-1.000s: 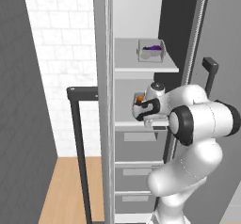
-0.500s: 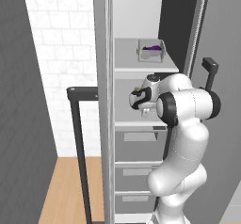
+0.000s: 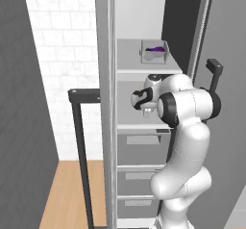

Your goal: Take the meat container that has the chicken drumstick and place it on the second highest rack of the freezer. Then take the vegetable container that has the garlic and eggplant and place it on the highest rack of the freezer.

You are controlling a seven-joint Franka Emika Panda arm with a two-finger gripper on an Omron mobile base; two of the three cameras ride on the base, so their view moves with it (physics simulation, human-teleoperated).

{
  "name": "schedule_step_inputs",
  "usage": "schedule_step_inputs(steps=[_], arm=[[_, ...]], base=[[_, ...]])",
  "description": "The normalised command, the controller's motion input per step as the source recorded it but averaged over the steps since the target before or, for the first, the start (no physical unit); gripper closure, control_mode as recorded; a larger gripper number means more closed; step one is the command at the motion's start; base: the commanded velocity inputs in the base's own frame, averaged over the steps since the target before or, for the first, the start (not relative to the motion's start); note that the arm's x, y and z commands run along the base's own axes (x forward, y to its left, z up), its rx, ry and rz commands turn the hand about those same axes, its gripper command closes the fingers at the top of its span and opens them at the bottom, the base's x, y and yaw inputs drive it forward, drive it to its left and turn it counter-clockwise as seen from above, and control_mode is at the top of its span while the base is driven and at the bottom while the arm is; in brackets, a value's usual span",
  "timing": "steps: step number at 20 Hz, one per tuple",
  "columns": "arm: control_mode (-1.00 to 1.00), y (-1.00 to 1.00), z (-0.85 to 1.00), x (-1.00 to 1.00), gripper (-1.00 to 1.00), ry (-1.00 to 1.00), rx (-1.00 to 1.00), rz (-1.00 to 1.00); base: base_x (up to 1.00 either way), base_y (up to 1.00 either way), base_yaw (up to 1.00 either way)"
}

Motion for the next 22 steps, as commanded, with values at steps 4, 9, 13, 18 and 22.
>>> schedule_step_inputs(steps=[4, 9, 13, 18, 22], arm=[[-1.0, 0.03, -0.23, 0.0, -1.0, -0.09, 0.0, 0.0], [-1.0, 0.02, -0.11, -0.04, -1.0, -0.18, 0.0, 0.0], [-1.0, 0.05, 0.0, -0.21, -1.0, -0.13, -0.05, 0.0], [-1.0, 0.18, 0.15, -0.25, -1.0, -0.14, -0.14, 0.0], [-1.0, 0.22, 0.55, -0.45, -1.0, -0.04, -0.04, 0.0]], base=[[0.0, 0.0, 0.0], [0.0, 0.0, 0.0], [0.0, 0.0, 0.0], [0.0, 0.0, 0.0], [0.0, 0.0, 0.0]])
